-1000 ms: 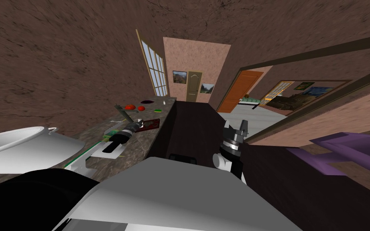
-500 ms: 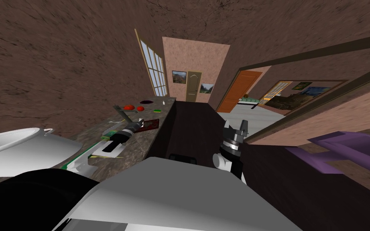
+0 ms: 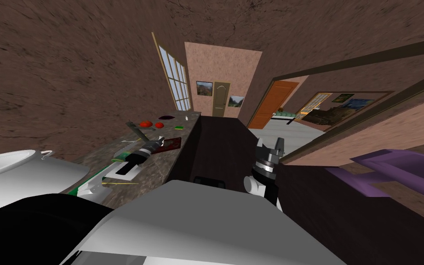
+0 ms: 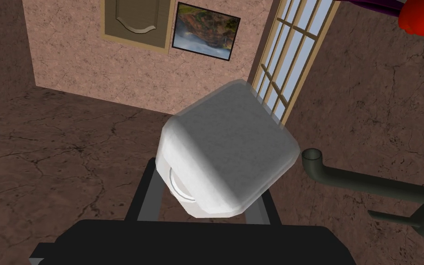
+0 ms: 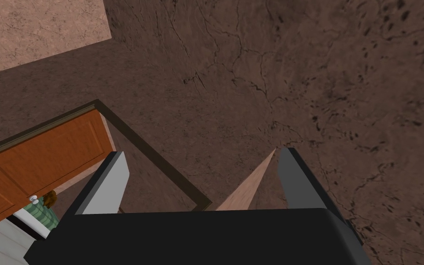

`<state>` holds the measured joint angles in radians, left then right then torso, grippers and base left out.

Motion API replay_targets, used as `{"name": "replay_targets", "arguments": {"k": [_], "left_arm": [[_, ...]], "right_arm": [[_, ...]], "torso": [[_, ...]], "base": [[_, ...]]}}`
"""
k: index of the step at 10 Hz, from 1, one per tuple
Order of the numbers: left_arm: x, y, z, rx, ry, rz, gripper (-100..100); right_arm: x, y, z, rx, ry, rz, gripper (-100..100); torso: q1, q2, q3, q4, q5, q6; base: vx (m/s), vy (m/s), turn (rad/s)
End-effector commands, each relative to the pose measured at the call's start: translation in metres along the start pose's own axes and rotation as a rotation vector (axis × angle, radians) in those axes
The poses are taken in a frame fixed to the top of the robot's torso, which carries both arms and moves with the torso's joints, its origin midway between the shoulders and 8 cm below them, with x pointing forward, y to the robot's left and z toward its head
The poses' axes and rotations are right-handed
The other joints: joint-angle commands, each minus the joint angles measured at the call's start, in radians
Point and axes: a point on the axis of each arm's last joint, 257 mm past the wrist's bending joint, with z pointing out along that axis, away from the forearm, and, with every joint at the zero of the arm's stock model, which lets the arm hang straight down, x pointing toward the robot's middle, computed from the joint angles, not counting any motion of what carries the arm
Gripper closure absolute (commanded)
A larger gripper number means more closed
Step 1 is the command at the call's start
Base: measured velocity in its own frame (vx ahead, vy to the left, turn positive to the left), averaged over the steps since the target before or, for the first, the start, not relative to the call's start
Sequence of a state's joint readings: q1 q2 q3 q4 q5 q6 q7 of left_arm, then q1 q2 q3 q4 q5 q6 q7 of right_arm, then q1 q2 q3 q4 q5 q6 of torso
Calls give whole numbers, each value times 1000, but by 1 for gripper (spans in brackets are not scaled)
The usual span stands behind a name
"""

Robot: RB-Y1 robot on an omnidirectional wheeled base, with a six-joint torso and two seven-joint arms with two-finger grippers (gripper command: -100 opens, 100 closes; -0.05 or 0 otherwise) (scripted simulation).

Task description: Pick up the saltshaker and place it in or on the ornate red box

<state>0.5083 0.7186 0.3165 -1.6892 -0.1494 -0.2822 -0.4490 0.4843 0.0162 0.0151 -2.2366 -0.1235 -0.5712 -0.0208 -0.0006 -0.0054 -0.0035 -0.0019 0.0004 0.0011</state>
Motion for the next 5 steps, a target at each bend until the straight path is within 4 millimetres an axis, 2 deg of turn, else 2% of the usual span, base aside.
{"name": "replay_targets", "arguments": {"k": [1, 5], "left_arm": [[1, 2, 0, 13, -6, -5, 100], [9, 22, -7, 17, -15, -28, 100]], "right_arm": [[0, 0, 0, 0, 0, 0, 0], [0, 0, 0, 0, 0, 0, 0]], "torso": [[0, 0, 0, 0, 0, 0], [0, 2, 2, 2, 1, -1]], "base": [[29, -1, -15], [35, -1, -28]]}}
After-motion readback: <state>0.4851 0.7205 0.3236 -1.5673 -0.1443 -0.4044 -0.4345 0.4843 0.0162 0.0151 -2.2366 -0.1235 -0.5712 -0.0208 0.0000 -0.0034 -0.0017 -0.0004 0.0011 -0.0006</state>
